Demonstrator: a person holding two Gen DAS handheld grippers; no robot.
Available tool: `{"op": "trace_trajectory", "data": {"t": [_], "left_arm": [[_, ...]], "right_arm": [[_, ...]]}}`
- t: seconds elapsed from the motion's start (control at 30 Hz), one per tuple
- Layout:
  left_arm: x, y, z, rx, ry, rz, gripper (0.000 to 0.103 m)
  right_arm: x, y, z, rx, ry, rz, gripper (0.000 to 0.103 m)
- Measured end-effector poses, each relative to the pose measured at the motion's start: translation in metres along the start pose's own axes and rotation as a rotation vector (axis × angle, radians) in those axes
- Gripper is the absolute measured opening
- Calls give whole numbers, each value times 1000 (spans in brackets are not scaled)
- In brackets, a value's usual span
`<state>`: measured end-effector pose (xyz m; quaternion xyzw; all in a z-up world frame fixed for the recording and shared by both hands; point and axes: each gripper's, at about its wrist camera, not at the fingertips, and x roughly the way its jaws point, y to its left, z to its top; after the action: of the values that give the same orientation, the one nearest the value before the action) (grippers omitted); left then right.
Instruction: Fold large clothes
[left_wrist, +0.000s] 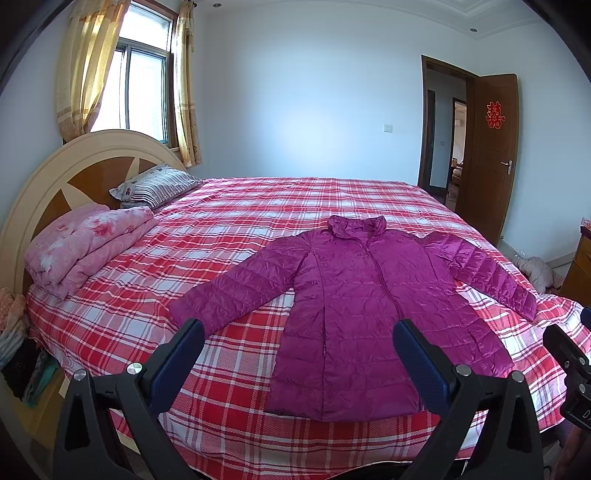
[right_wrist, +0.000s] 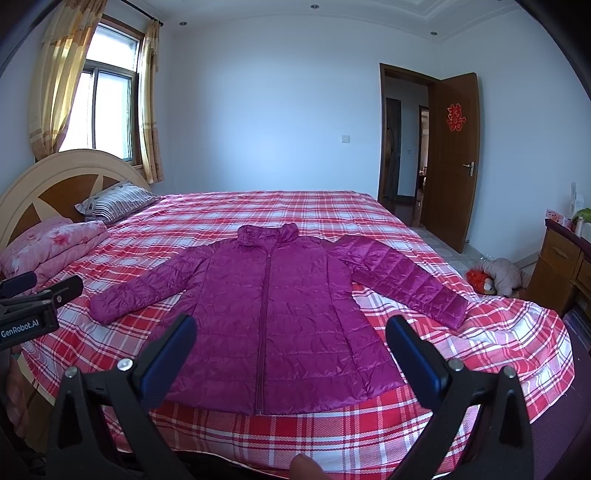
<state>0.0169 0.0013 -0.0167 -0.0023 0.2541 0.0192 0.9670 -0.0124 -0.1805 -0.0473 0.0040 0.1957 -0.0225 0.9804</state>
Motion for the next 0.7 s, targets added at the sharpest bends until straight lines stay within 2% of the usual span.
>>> {"op": "trace_trajectory", "data": {"t": [0.47,0.7], "left_arm": [[7,3,-2,4,8,1,102],[24,2,-3,25,21,-7,102]], "right_arm": [[4,3,-1,7,7,10,103],[15,-4,-6,35,-6,21,103]]}}
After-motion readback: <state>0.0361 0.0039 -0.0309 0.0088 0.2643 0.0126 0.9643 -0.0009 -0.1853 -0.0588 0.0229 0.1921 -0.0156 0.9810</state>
